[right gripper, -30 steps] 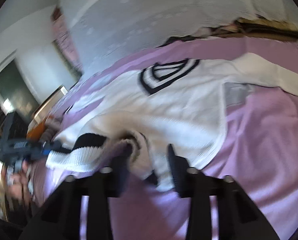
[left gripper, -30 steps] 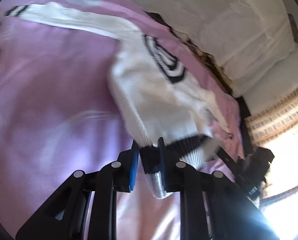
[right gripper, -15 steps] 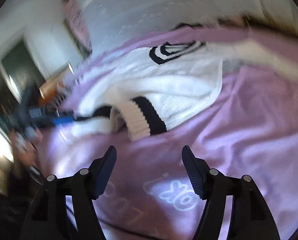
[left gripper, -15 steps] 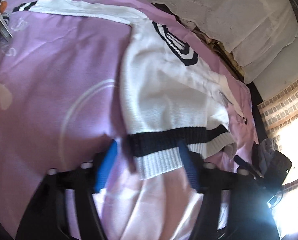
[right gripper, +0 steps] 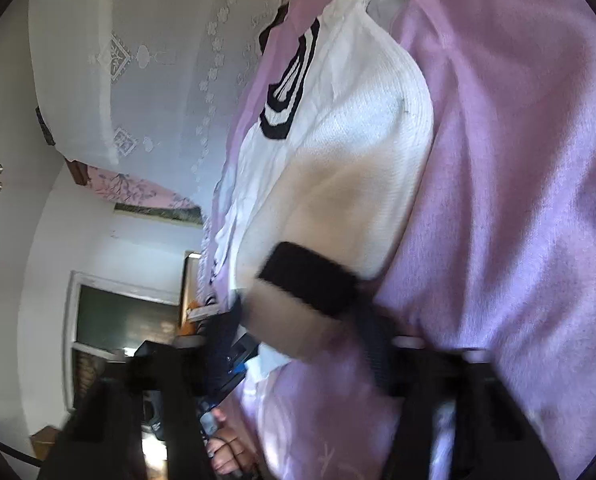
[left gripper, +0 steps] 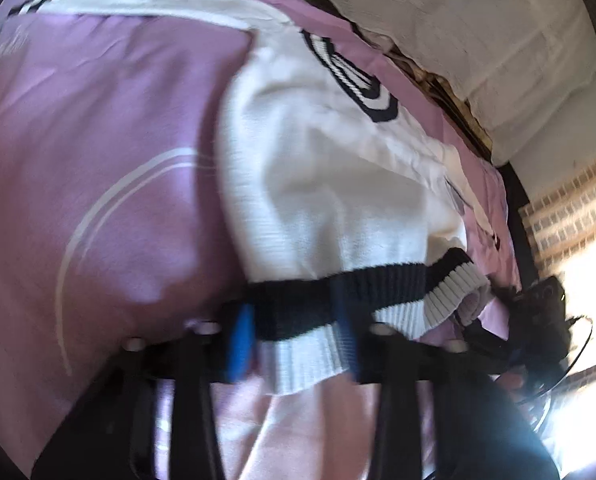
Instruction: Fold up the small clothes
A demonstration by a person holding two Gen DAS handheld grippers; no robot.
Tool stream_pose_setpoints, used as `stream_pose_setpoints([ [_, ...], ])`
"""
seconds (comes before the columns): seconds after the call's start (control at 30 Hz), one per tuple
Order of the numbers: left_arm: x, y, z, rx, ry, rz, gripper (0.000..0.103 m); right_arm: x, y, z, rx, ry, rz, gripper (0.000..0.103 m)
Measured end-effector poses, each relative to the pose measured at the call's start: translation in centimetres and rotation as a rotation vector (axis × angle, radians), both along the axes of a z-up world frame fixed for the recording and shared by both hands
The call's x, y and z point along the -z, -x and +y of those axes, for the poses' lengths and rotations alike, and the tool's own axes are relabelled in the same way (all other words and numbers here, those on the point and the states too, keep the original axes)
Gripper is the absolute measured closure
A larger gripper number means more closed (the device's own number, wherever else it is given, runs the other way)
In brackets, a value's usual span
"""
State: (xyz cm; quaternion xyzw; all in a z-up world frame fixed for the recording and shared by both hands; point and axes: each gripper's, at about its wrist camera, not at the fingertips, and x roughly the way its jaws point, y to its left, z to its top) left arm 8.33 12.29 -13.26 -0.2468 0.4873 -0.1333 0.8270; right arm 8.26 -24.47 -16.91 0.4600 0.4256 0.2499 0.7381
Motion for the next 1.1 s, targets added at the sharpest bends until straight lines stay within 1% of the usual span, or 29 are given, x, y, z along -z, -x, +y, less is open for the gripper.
stream_pose_setpoints([
  [0.03,0.2,-0.1,0.5,-0.006,0.033,0.013,0.082,0.3,-0.1,0.1,0.007,0.013,-0.006,0.090],
  [0.1,0.3,0.0,1.2,-0.005,0.070,0.025,0.085,0.5,0.2,-0.2,0.030,0.046,-0.018,0.091],
  [0.13,0.1,0.2,1.6,-0.004,0.073,0.026,0.089,0.0,0.7,-0.6,0.037,0.069,-0.043,0.091],
  [0.17,-0.2,0.4,1.8,-0.003,0.068,0.023,0.089,-0.5,1.1,-1.3,0.043,0.090,-0.071,0.092],
  [0.2,-0.7,0.8,2.0,-0.001,0.059,0.014,0.089,-1.3,1.7,-2.0,0.054,0.126,-0.102,0.092],
  [0.23,-1.0,1.0,2.1,0.004,0.053,0.010,0.089,-2.4,2.5,-3.1,0.071,0.184,-0.145,0.092],
  [0.27,-1.2,1.3,2.0,0.016,0.047,0.008,0.089,-3.0,3.1,-3.9,0.072,0.226,-0.163,0.092],
  [0.3,-1.3,1.5,1.9,0.028,0.042,0.007,0.089,-3.0,3.1,-4.6,0.062,0.246,-0.163,0.092],
  [0.37,-1.1,1.8,1.3,0.054,0.028,0.021,0.089,-2.6,3.8,-5.6,0.029,0.307,-0.132,0.092],
  [0.4,-0.9,1.8,1.1,0.059,0.017,0.030,0.089,-2.2,4.0,-5.8,0.019,0.337,-0.121,0.092],
  [0.43,-0.6,1.7,0.7,0.065,0.004,0.035,0.089,-1.6,4.0,-5.3,-0.021,0.380,-0.105,0.091],
  [0.47,-0.5,1.7,0.6,0.063,-0.005,0.037,0.089,-1.3,4.1,-5.0,-0.035,0.409,-0.095,0.088],
  [0.5,-0.4,1.7,0.4,0.058,-0.012,0.040,0.084,-1.4,4.1,-5.1,-0.023,0.416,-0.103,0.081],
  [0.53,-0.4,1.6,0.2,0.057,-0.002,0.043,0.078,-1.8,4.3,-4.9,-0.012,0.433,-0.114,0.076],
  [0.57,-0.5,1.6,0.1,0.061,0.015,0.042,0.072,-2.3,4.3,-4.5,-0.018,0.448,-0.131,0.061],
  [0.6,-0.5,1.5,0.0,0.064,0.025,0.040,0.055,-2.6,4.2,-4.2,-0.021,0.453,-0.144,0.049],
  [0.63,-0.6,1.4,-0.3,0.075,0.049,0.032,0.041,-2.8,4.1,-4.1,-0.021,0.462,-0.160,0.046],
  [0.67,-0.5,1.3,-0.6,0.082,0.056,0.022,0.037,-2.8,3.7,-4.0,-0.020,0.468,-0.160,0.046],
  [0.7,-0.5,1.2,-1.1,0.084,0.045,0.014,0.033,-2.5,3.4,-3.9,-0.020,0.470,-0.154,0.045],
  [0.77,-0.5,0.6,-2.7,0.093,-0.025,-0.008,0.031,-1.8,2.9,-3.5,-0.018,0.466,-0.145,0.045],
  [0.8,-0.5,0.5,-3.3,0.102,-0.054,-0.021,0.031,-1.8,3.0,-3.4,-0.016,0.480,-0.157,0.050],
  [0.83,-0.5,0.4,-3.9,0.111,-0.097,-0.039,0.038,-1.8,3.1,-3.2,-0.014,0.513,-0.177,0.054],
  [0.87,-0.6,0.3,-4.1,0.104,-0.122,-0.046,0.046,-1.8,3.2,-3.2,-0.010,0.528,-0.183,0.068],
  [0.9,-0.6,0.2,-3.9,0.096,-0.117,-0.047,0.062,-1.9,3.3,-3.2,-0.010,0.522,-0.188,0.087],
  [0.93,-0.6,0.1,-3.5,0.110,-0.065,-0.040,0.078,-1.8,3.2,-3.5,-0.030,0.488,-0.183,0.090],
  [0.97,-0.6,0.0,-2.9,0.116,-0.011,-0.027,0.079,-1.7,3.2,-3.5,-0.032,0.471,-0.179,0.091],
  [1.0,-0.7,0.1,-2.4,0.102,0.005,-0.020,0.081,-2.0,3.3,-3.5,-0.030,0.471,-0.188,0.092],
  [1.1,-1.7,1.3,-1.4,0.074,-0.021,-0.045,0.083,-2.8,3.9,-3.0,-0.074,0.458,-0.217,0.092],
])
